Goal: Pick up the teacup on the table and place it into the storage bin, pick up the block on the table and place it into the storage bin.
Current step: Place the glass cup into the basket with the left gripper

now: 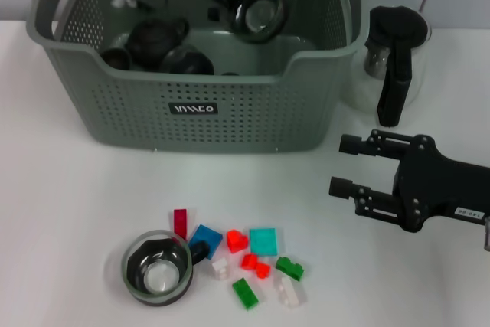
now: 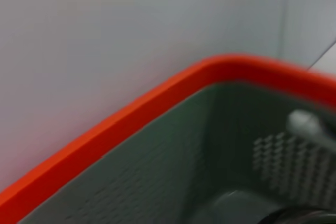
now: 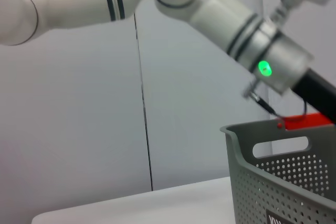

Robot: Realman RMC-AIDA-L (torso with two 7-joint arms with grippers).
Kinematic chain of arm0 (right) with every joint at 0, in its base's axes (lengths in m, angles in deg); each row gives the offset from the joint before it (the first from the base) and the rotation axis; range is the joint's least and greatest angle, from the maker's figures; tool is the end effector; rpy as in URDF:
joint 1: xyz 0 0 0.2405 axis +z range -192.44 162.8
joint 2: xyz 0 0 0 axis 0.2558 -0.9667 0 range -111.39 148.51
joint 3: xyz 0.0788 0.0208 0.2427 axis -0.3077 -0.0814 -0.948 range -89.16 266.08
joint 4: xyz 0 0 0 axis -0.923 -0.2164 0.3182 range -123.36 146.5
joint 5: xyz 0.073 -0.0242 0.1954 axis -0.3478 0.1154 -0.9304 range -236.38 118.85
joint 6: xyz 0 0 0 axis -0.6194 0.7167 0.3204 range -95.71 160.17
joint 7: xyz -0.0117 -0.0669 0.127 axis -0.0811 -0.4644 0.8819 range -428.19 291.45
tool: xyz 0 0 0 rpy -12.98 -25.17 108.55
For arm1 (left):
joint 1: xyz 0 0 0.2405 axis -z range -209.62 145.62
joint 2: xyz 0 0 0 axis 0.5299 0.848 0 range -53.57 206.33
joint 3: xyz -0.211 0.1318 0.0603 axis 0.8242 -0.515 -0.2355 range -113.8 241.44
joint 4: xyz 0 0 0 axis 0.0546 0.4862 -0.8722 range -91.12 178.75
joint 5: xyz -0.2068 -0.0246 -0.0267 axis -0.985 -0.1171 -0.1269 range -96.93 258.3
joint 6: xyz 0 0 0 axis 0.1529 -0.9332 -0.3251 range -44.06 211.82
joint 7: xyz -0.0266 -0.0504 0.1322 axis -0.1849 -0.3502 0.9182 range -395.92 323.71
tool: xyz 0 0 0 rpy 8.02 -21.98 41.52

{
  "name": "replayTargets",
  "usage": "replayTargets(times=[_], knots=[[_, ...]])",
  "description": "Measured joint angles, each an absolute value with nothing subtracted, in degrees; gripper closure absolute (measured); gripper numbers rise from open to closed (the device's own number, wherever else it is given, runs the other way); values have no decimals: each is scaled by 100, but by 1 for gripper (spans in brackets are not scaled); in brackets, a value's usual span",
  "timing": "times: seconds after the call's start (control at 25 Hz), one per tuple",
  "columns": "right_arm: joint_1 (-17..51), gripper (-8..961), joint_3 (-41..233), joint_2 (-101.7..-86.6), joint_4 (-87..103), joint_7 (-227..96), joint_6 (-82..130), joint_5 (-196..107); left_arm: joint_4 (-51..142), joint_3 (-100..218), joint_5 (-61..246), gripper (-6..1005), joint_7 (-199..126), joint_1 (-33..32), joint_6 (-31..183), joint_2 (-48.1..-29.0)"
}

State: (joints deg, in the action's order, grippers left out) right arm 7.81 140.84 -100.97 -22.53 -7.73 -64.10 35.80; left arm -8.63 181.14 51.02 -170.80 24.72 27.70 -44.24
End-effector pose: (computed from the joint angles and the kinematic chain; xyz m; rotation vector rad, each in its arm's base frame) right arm 0.2522 0.2847 -0.0137 -2.7028 0.2715 1.0212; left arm -0.1036 0.4769 -0.0013 -2.3949 -0.5756 0.0330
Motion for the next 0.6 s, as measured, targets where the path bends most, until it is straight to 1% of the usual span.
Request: replayTargets(times=[0.04,0.08,0.16,0.2,0.36,0.6], knots=[[784,311,14084,-10096,-2253,-773,-6410,3580,-626,18025,5480,956,-17093,2520,3182,-4548],[783,311,14085,-10095,-2253,-772,-6410,3580,-485,17986,5734,956,-17098,2547,3440,-4631],[783,311,14085,-10086,-2253,-768,-6410,3580,-235,17949,6167,956,-17099,2606,3890,-4754],[783,312,14085,-10084,-2253,-766,-6410,3581,-132,17942,6291,956,-17099,2634,4031,-4781],[774,312,14085,-10081,-2253,-763,-6410,3581,442,17929,6396,956,-17095,2845,4263,-4742],[760,311,14085,-10071,-2247,-760,-6411,3581,577,17915,6587,956,-17101,2877,4279,-4743]])
